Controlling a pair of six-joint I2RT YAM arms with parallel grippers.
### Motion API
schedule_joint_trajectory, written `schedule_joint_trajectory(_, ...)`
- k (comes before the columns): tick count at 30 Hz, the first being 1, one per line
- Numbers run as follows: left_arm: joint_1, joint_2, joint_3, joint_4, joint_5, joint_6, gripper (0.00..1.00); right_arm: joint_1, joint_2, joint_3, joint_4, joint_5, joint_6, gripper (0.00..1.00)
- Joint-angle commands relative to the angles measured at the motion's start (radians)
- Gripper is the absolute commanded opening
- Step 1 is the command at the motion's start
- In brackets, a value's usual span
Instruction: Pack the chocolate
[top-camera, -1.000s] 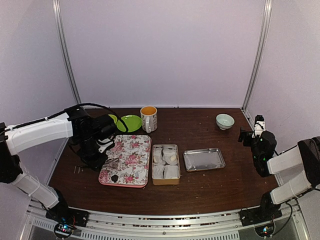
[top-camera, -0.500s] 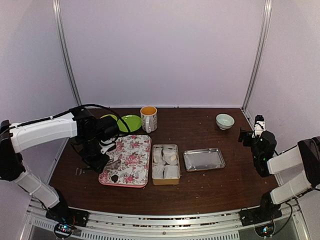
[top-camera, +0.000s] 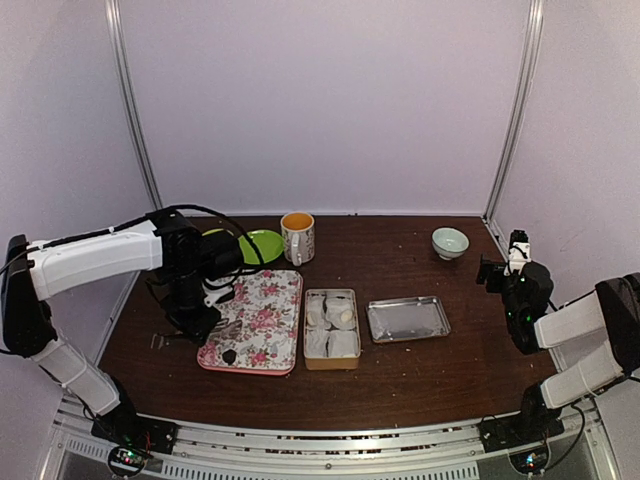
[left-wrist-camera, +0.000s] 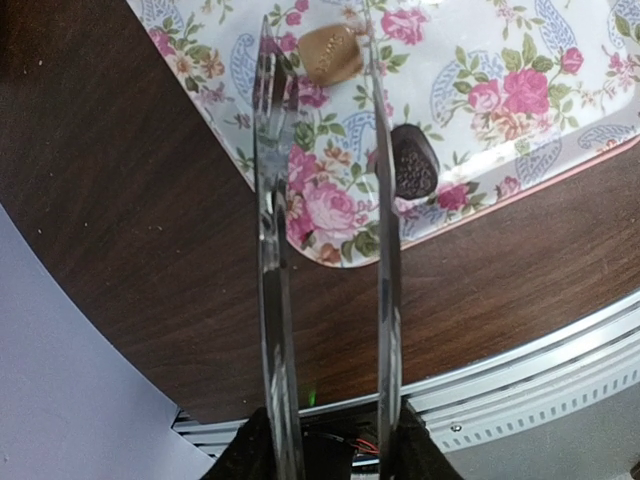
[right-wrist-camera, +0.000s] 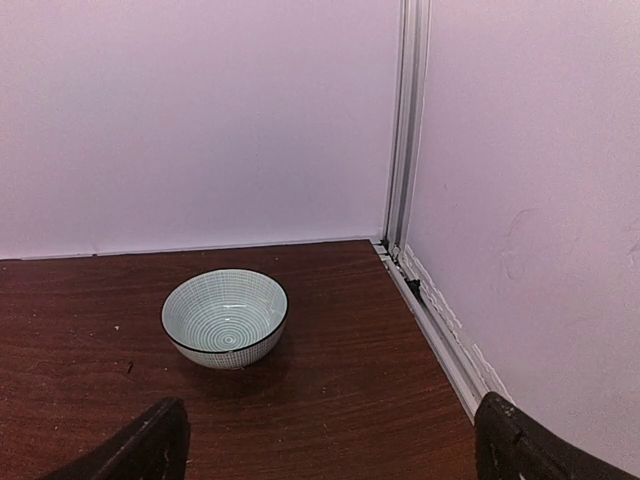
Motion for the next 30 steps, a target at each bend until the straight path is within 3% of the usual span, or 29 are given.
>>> schedule_joint_trajectory(1,0.004,0.009,0.027,-0.052,0.018,0.002,0.40,-0.004,0.001,0.017,0.021,0.014,0.006,1.00)
schedule_joint_trajectory(19,0.004,0.119,0.086,-0.097,0.051,-0.018,0.39,-0.005,0.002,0.017,0.021,0.014,0.006,1.00)
schedule_joint_trajectory(30,-0.008,0.094,0.054,-0.148,0.010,-0.082,0.41,-0.005,0.001,0.018,0.021,0.014,0.006,1.00)
